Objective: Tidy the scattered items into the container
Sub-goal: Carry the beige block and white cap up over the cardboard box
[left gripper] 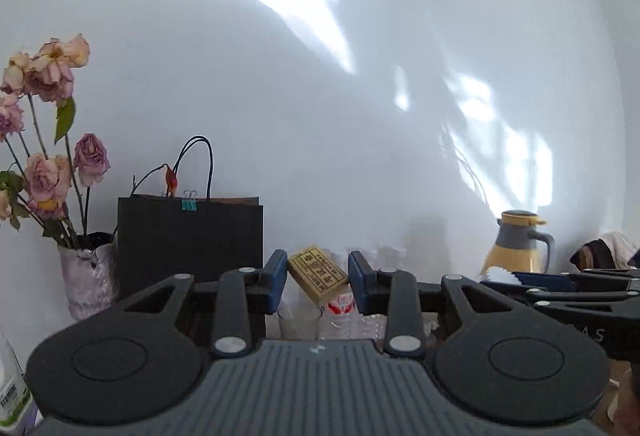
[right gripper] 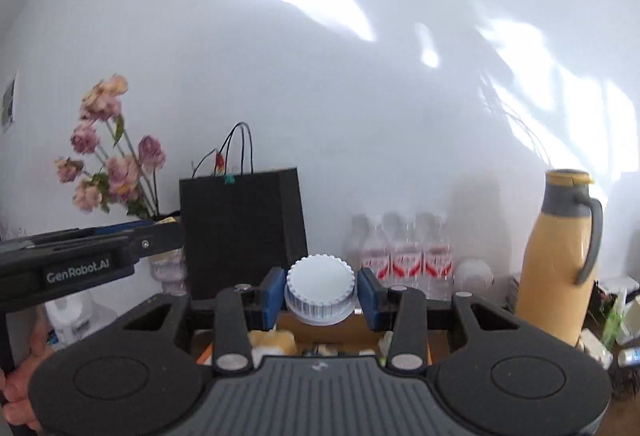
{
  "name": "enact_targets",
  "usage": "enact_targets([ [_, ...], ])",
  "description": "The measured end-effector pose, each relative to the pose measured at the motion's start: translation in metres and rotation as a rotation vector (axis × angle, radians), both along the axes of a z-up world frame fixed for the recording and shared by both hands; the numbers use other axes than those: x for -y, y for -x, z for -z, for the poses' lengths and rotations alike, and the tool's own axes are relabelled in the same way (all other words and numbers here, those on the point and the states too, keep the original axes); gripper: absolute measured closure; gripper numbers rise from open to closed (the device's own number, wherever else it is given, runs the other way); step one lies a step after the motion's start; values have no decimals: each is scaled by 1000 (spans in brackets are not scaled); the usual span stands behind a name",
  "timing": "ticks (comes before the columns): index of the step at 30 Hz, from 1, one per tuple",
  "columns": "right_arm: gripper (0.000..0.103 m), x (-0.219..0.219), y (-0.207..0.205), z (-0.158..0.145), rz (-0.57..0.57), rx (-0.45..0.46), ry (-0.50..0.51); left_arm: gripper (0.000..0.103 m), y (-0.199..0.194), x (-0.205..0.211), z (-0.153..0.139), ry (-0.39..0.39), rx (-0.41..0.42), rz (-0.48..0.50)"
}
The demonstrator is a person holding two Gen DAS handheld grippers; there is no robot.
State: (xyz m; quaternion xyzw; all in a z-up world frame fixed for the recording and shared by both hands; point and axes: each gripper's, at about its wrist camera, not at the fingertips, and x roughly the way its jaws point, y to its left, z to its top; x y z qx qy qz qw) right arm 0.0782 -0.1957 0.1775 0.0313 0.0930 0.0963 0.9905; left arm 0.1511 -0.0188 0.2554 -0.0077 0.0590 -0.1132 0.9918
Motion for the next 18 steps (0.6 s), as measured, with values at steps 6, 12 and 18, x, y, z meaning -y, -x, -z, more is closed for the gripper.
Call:
enact_targets([
  [6,64,10,-98,-27,26,-121,70,68,-74,-21,16,47,-138,-71],
  [12,64,13,-190,54,-68,-357,15,68,-129,-43,106,77,-331,-139],
  [18,64,-3,-244,120,-61,-458,35,68,-170,-45,159,-63,-441,-218],
])
